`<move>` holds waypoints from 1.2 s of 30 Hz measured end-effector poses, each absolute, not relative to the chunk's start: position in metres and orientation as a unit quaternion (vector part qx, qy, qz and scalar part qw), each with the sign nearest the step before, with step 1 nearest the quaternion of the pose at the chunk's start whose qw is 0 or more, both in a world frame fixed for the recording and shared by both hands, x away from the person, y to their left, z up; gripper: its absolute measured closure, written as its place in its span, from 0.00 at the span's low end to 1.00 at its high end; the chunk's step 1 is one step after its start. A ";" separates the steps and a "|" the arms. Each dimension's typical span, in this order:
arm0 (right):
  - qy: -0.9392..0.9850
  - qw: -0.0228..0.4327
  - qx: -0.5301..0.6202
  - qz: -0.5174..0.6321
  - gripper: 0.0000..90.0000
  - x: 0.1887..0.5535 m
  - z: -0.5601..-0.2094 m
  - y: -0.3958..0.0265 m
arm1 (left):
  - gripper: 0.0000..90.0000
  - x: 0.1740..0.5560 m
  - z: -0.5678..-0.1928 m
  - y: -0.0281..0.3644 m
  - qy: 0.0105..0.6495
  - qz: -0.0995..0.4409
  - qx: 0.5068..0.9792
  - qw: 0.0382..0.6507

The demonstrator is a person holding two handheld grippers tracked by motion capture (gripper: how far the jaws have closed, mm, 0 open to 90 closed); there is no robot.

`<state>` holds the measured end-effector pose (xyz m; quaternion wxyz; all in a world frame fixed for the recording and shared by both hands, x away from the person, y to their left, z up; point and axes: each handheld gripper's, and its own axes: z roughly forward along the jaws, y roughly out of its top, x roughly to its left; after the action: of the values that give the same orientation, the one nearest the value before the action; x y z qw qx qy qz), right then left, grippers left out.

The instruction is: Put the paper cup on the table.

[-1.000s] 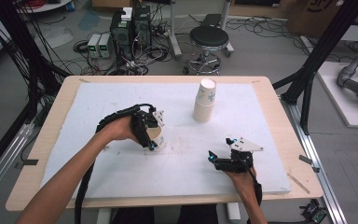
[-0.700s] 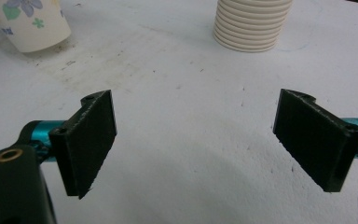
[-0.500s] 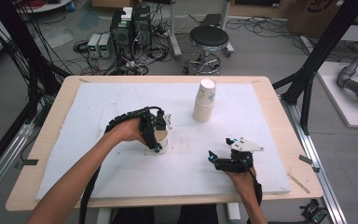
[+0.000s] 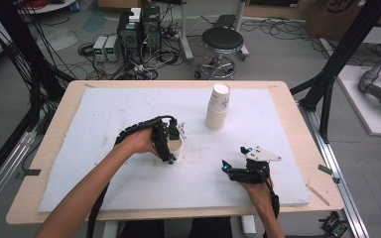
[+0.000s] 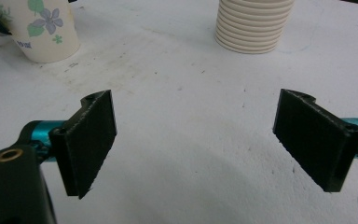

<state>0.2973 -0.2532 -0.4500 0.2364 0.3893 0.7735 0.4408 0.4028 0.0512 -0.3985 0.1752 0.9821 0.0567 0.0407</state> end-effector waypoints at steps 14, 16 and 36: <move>0.774 0.230 0.392 0.441 0.15 0.298 -0.450 -0.254 | 0.18 0.400 -0.398 0.064 0.061 0.019 0.975 0.212; 0.774 0.230 0.392 0.441 0.15 0.298 -0.450 -0.254 | 0.18 0.398 -0.397 0.071 0.067 0.024 0.974 0.214; 0.773 0.230 0.391 0.442 0.15 0.298 -0.450 -0.254 | 0.18 0.390 -0.390 0.122 0.121 0.039 0.962 0.242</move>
<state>0.2980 -0.2541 -0.4500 0.2304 0.3914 0.7733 0.4425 0.3896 0.1220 -0.3899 0.2417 0.9620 0.1208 0.0393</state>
